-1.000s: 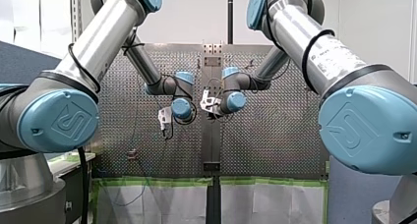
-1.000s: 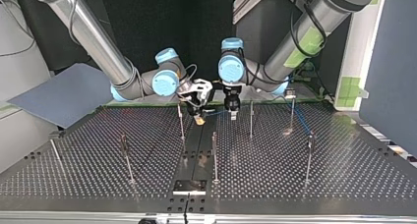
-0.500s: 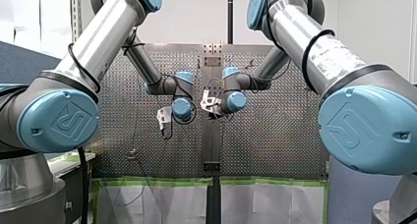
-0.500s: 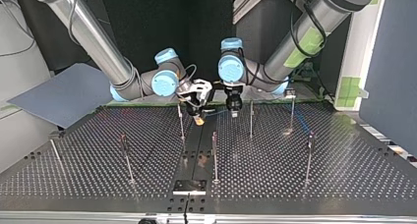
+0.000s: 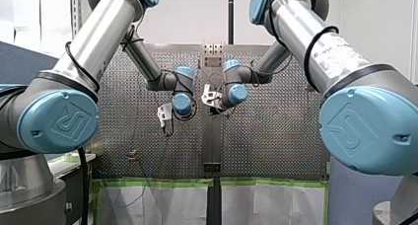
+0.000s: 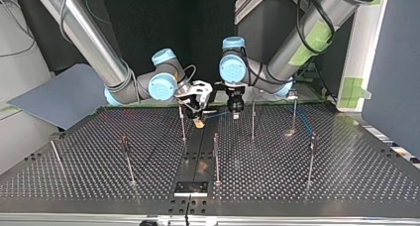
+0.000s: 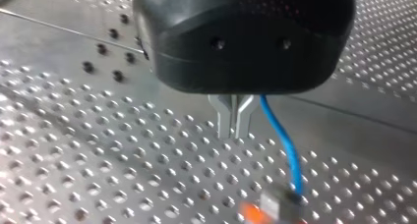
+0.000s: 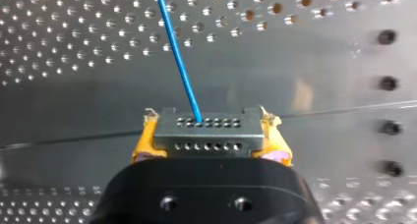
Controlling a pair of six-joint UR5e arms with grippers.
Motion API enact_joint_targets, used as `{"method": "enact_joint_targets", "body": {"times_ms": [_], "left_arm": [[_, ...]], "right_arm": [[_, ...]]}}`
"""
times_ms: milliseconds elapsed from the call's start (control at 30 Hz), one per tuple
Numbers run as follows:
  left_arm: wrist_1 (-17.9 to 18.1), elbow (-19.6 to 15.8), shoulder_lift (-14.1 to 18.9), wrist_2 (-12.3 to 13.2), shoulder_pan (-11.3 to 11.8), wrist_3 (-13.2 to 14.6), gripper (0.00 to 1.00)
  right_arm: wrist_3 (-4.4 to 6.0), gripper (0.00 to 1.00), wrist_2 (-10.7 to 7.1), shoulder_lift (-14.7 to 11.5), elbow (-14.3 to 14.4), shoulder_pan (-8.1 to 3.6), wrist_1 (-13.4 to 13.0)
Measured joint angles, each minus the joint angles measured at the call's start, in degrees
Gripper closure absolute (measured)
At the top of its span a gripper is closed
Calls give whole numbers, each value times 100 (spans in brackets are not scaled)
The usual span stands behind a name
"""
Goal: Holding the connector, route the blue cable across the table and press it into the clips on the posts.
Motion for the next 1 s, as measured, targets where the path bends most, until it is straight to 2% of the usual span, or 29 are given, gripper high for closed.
{"method": "enact_joint_targets", "body": {"times_ms": [167, 467, 800, 1000], "left_arm": [[-192, -70, 227, 1, -28, -36, 100], [-305, -293, 634, 2, -42, -4, 100], [-597, -306, 1131, 35, -154, 151, 100], [-761, -307, 1452, 37, -217, 165, 100]], "right_arm": [[-6, 100, -3, -214, 2, -2, 201], [-34, 100, -5, -642, 67, -32, 400], [-246, 100, 3, -1139, 437, -15, 418], [-274, 100, 11, -1445, 566, -29, 425]]}}
